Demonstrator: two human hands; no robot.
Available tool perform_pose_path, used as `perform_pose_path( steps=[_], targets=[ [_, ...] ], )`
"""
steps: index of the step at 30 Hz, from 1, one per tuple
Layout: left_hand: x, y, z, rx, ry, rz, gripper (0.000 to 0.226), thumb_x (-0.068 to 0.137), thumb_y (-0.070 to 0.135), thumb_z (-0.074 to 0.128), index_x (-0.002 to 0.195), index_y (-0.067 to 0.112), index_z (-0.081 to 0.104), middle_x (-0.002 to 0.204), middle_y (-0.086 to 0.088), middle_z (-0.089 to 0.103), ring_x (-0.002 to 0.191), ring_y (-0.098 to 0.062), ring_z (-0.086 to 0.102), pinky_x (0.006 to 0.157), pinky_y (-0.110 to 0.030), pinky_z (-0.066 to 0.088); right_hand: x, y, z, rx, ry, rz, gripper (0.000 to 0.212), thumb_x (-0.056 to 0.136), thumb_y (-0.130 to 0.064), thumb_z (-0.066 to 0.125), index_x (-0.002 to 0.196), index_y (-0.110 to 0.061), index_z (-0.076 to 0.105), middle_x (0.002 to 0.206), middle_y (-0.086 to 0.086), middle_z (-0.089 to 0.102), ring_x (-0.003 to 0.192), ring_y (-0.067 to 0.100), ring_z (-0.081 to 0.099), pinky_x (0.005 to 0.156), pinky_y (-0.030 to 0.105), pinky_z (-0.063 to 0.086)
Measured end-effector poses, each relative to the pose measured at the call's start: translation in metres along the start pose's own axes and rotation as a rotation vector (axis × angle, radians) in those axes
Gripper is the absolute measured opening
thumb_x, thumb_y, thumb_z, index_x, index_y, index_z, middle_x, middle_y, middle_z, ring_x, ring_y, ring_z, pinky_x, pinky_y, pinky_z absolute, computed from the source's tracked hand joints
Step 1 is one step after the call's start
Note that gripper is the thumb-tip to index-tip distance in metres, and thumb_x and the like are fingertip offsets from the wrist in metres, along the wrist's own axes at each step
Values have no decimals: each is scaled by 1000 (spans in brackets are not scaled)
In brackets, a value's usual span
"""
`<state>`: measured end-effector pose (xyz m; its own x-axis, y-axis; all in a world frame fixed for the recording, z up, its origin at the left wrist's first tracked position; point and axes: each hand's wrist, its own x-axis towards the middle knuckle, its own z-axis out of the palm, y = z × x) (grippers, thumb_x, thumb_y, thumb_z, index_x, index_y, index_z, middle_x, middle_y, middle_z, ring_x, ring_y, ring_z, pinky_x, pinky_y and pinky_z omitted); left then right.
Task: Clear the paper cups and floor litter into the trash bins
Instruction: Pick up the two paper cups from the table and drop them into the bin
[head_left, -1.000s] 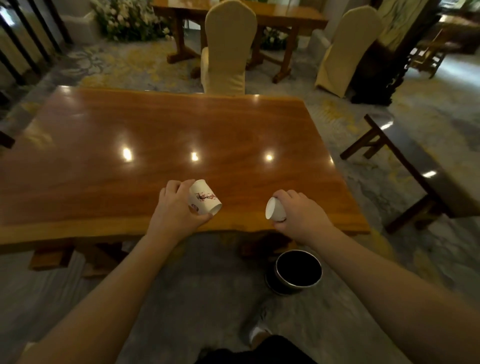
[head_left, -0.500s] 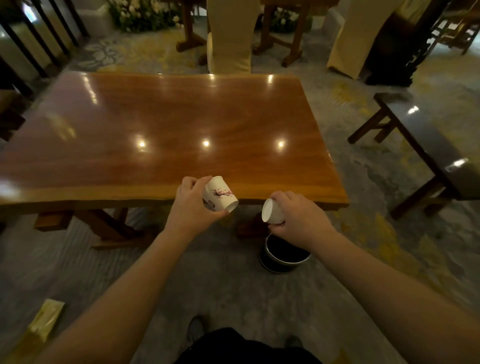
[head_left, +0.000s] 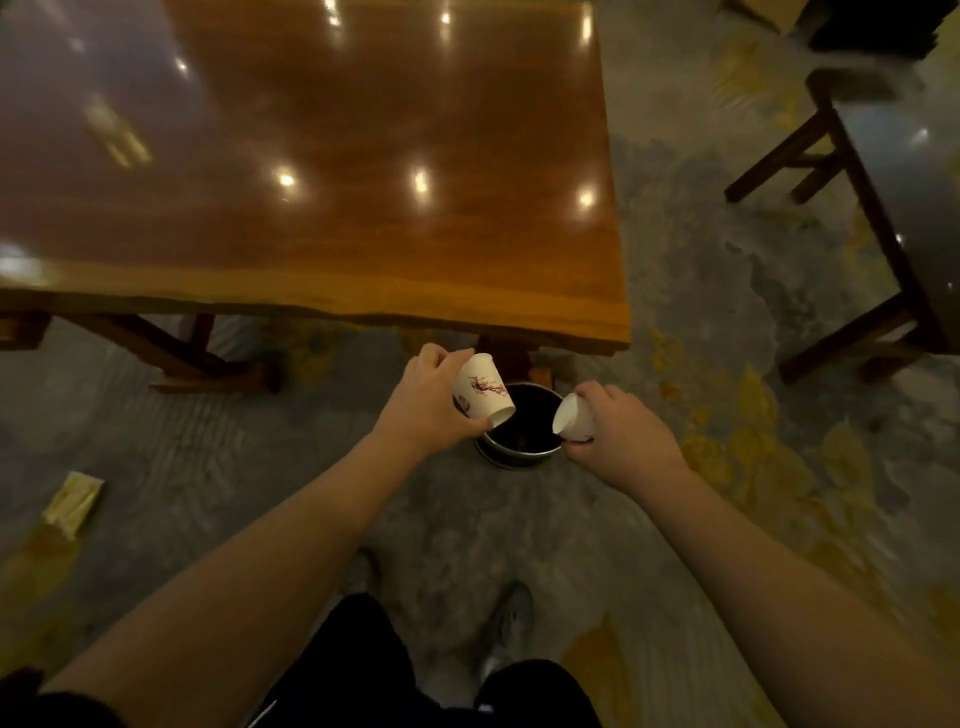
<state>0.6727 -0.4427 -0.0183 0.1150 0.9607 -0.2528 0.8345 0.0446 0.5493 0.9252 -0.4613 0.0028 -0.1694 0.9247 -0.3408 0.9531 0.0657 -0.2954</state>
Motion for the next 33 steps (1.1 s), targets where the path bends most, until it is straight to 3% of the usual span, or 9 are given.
perform_pose_path(
  steps=[4, 8, 17, 26, 30, 33],
  targets=[
    [44, -21, 51, 24, -93, -41, 107, 62, 54, 87, 150, 25, 33, 138, 1, 41, 129, -23, 40, 104, -44, 41, 35, 31, 45, 36, -49, 66, 59, 76, -42, 74, 125, -26, 46, 115, 3, 56, 102, 27, 54, 76, 39, 49],
    [87, -52, 92, 18, -160, -64, 97, 57, 57, 88, 136, 22, 45, 130, -2, 44, 121, -25, 45, 97, -42, 45, 73, 46, 89, 64, -80, 101, 58, 76, -40, 74, 126, -23, 47, 115, 7, 57, 103, 30, 55, 78, 43, 51],
    [181, -127, 245, -60, -199, -65, 89, 57, 38, 95, 132, 17, 51, 130, -5, 45, 119, -26, 48, 95, -41, 50, 185, 110, 223, 102, -127, 171, 78, 72, -41, 81, 138, -21, 44, 128, 11, 55, 112, 34, 54, 89, 47, 51],
    [226, -163, 352, 11, -200, -39, 100, 61, 43, 92, 144, 17, 42, 138, -6, 41, 129, -28, 42, 99, -42, 44, 249, 158, 312, 89, -136, 204, 82, 70, -43, 83, 139, -22, 43, 129, 9, 56, 115, 32, 54, 90, 47, 50],
    [226, -162, 361, -7, -189, -86, 125, 51, 49, 95, 152, 17, 28, 147, -8, 36, 135, -31, 37, 102, -48, 43, 253, 161, 320, 127, -126, 210, 87, 70, -42, 82, 141, -22, 37, 132, 11, 54, 118, 34, 52, 92, 51, 50],
    [221, -160, 355, -10, -195, -78, 127, 48, 51, 95, 151, 18, 28, 147, -9, 37, 135, -31, 39, 102, -50, 44, 249, 159, 318, 119, -130, 205, 88, 71, -41, 82, 143, -19, 36, 134, 14, 52, 119, 36, 51, 94, 50, 49]
  ],
)
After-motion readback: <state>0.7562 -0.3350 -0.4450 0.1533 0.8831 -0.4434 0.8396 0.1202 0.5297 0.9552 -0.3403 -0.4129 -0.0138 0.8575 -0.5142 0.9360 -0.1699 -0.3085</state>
